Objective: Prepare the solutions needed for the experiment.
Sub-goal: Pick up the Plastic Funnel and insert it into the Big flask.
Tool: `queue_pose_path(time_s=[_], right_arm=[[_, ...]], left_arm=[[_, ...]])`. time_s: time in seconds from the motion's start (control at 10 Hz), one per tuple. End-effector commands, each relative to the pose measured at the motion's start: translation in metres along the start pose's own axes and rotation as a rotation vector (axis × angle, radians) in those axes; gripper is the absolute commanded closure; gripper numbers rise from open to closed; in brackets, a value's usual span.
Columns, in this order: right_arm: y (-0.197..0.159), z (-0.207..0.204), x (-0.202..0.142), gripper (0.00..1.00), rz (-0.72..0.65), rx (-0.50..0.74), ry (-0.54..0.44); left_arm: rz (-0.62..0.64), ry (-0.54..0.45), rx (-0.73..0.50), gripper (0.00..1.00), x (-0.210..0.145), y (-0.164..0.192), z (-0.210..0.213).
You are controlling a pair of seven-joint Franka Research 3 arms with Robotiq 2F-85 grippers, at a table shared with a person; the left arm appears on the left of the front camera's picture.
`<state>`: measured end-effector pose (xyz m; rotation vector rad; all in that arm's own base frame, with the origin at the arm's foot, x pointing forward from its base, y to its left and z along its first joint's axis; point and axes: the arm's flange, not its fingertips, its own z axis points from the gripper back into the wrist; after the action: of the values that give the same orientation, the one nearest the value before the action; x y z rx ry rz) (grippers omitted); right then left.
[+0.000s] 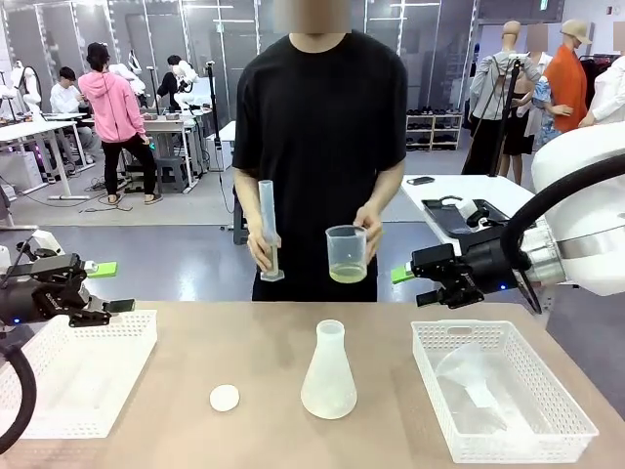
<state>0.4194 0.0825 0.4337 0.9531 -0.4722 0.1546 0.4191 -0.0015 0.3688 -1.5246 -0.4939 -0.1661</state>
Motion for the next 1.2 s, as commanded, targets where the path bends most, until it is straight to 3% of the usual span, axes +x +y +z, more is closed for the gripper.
queue_pose_path(time_s=[0.0, 0.3, 0.4, 0.5, 1.0, 1.1], right_arm=[[-0.002, -0.005, 0.018, 0.0, 0.012, -0.171, 0.056], [0.001, -0.009, 0.062, 0.0, 0.109, -0.424, 0.251], [-0.001, -0.012, 0.069, 0.0, 0.188, -0.429, 0.275], [-0.009, -0.01, 0.04, 0.0, 0.075, -0.34, 0.174], [-0.008, -0.012, 0.046, 0.0, 0.07, -0.362, 0.193], [-0.018, -0.007, 0.046, 0.0, 0.288, -0.389, 0.282]], left_arm=[[-0.004, 0.003, 0.008, 0.0, 0.0, 0.0, 0.0], [-0.004, 0.003, 0.008, 0.0, 0.0, 0.0, 0.0], [-0.004, 0.003, 0.008, 0.0, 0.0, 0.0, 0.0], [-0.004, 0.003, 0.008, 0.0, 0.0, 0.0, 0.0], [-0.004, 0.003, 0.008, 0.0, 0.0, 0.0, 0.0], [-0.004, 0.003, 0.008, 0.0, 0.0, 0.0, 0.0]])
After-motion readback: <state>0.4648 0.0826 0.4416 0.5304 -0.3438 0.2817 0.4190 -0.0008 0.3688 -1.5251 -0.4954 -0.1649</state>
